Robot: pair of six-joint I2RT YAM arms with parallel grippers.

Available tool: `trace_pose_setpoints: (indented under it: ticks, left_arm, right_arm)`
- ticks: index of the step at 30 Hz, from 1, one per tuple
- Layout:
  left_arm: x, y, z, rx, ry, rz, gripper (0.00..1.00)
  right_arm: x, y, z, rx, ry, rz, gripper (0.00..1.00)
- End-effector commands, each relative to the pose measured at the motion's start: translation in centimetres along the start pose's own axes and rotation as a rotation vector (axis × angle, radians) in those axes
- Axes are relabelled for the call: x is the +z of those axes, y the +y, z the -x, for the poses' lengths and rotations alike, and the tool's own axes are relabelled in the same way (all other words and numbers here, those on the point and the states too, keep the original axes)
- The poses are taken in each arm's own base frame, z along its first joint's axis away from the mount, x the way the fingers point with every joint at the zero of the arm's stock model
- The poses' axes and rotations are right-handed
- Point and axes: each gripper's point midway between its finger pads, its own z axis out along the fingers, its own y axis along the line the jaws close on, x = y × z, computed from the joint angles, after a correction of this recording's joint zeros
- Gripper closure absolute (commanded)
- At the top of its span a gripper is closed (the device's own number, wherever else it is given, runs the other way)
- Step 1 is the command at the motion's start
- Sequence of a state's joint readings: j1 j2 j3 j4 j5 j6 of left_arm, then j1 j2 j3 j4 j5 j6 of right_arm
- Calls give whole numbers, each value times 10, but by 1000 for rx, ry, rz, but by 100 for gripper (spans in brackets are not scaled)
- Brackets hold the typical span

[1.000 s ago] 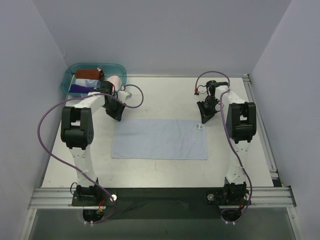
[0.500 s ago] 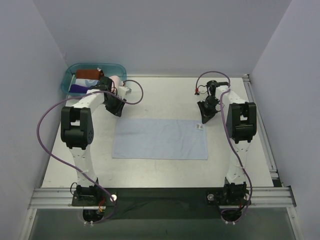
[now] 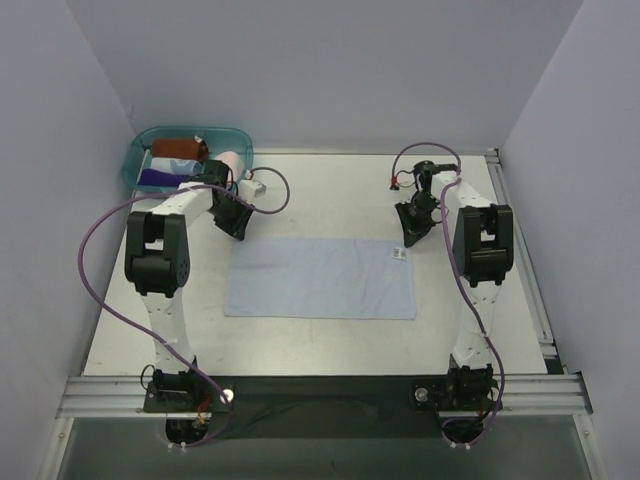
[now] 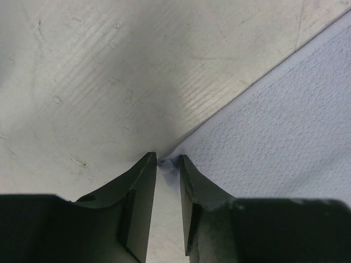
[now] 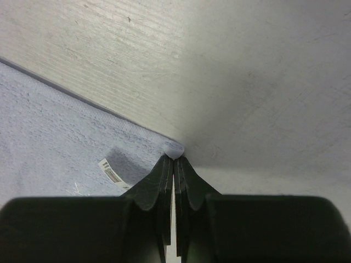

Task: Roll the towels
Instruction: Fold the towel

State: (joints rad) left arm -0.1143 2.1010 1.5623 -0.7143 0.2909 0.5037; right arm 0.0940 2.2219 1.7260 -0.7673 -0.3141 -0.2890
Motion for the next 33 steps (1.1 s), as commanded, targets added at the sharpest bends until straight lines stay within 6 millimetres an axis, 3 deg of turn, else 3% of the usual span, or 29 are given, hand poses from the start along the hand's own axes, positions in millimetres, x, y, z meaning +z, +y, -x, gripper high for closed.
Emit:
trace_pose_setpoints:
  ticks: [1, 6, 9, 16, 19, 22, 23, 25, 29, 33]
  left_arm:
    - [13, -6, -8, -9, 29, -28, 66]
    - [12, -4, -2, -6, 21, -16, 88]
    - [8, -2, 5, -13, 0, -14, 95]
    - [-22, -2, 34, 3, -102, -7, 100]
    - [-37, -8, 36, 21, -142, -29, 100]
    - [-55, -15, 38, 47, -179, -32, 100]
    - [-55, -20, 31, 58, -171, -44, 100]
    - [-69, -30, 31, 85, -198, -52, 100]
    - [-84, -50, 9, 135, -193, -73, 100]
    - [-93, -73, -32, 176, -141, -105, 100]
  right_arm:
    - [-6, -5, -5, 2, 23, -11, 100]
    - [-7, -12, -1, 23, 9, -10, 100]
    - [-9, -21, 7, 37, -11, -19, 100]
    - [-39, -23, 22, 38, -102, -21, 100]
    - [-61, -15, 21, 10, -143, -16, 100]
    - [-67, -9, 8, -4, -135, -9, 100]
    - [-75, -6, 6, -12, -151, -12, 100]
    - [-75, 0, -7, -21, -133, 4, 100]
    - [-83, 12, -30, -42, -119, 21, 100]
    - [-83, 23, -58, -57, -88, 45, 100]
